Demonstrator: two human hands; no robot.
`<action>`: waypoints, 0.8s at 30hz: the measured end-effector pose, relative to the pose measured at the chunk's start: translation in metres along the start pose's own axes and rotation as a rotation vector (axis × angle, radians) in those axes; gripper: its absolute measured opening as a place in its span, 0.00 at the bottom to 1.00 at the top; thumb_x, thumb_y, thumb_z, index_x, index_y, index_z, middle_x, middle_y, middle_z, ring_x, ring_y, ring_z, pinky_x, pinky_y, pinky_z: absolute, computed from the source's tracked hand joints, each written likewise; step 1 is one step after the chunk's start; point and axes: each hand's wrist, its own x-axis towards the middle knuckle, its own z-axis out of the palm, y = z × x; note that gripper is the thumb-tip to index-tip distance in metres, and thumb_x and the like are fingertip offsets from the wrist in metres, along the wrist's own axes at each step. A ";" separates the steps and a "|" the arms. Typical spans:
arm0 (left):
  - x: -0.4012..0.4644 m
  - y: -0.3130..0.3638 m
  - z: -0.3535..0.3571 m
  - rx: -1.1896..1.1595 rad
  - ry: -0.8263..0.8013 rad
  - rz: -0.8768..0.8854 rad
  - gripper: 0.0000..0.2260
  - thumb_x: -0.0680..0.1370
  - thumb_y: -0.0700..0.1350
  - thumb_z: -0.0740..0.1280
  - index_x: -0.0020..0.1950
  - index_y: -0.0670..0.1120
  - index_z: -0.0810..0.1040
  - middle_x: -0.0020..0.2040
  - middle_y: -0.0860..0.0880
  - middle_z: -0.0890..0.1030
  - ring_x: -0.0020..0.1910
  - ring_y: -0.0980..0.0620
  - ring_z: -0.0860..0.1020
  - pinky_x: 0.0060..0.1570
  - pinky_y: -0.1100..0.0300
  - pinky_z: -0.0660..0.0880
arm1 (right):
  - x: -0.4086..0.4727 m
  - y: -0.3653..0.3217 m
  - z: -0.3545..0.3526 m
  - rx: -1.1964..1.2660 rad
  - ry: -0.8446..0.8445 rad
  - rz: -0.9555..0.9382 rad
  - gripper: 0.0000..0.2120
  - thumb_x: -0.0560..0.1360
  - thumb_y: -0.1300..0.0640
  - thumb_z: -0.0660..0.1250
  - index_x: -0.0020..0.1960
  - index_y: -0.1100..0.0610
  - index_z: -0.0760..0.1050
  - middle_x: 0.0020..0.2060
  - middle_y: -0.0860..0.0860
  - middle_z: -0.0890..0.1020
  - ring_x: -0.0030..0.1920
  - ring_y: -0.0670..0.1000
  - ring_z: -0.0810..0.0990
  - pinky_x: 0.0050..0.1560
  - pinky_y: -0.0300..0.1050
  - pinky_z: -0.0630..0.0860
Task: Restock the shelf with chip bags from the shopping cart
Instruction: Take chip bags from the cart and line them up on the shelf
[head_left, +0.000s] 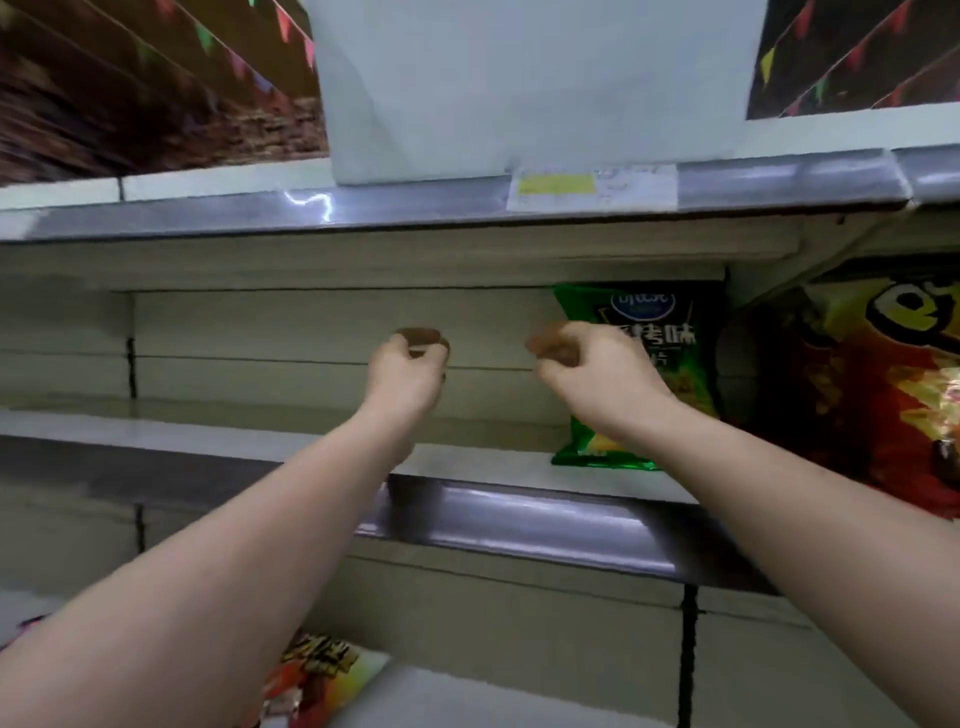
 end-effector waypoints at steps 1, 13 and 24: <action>-0.001 -0.004 -0.014 0.019 0.034 -0.003 0.06 0.79 0.41 0.61 0.55 0.46 0.74 0.40 0.50 0.77 0.44 0.47 0.76 0.36 0.61 0.69 | 0.002 -0.008 0.009 0.016 -0.026 -0.034 0.14 0.78 0.58 0.62 0.62 0.53 0.75 0.58 0.50 0.79 0.60 0.49 0.75 0.58 0.38 0.68; -0.026 -0.039 -0.213 0.250 0.373 -0.077 0.04 0.79 0.46 0.62 0.46 0.52 0.75 0.48 0.48 0.80 0.53 0.45 0.79 0.58 0.49 0.75 | -0.005 -0.145 0.134 0.274 -0.277 -0.244 0.11 0.76 0.58 0.64 0.58 0.54 0.78 0.52 0.50 0.81 0.55 0.49 0.78 0.53 0.40 0.72; -0.054 -0.085 -0.444 0.313 0.571 -0.254 0.06 0.80 0.44 0.59 0.53 0.47 0.75 0.43 0.51 0.78 0.44 0.50 0.77 0.42 0.59 0.71 | -0.047 -0.307 0.302 0.428 -0.586 -0.341 0.11 0.76 0.56 0.64 0.59 0.52 0.76 0.47 0.48 0.79 0.53 0.48 0.77 0.48 0.37 0.67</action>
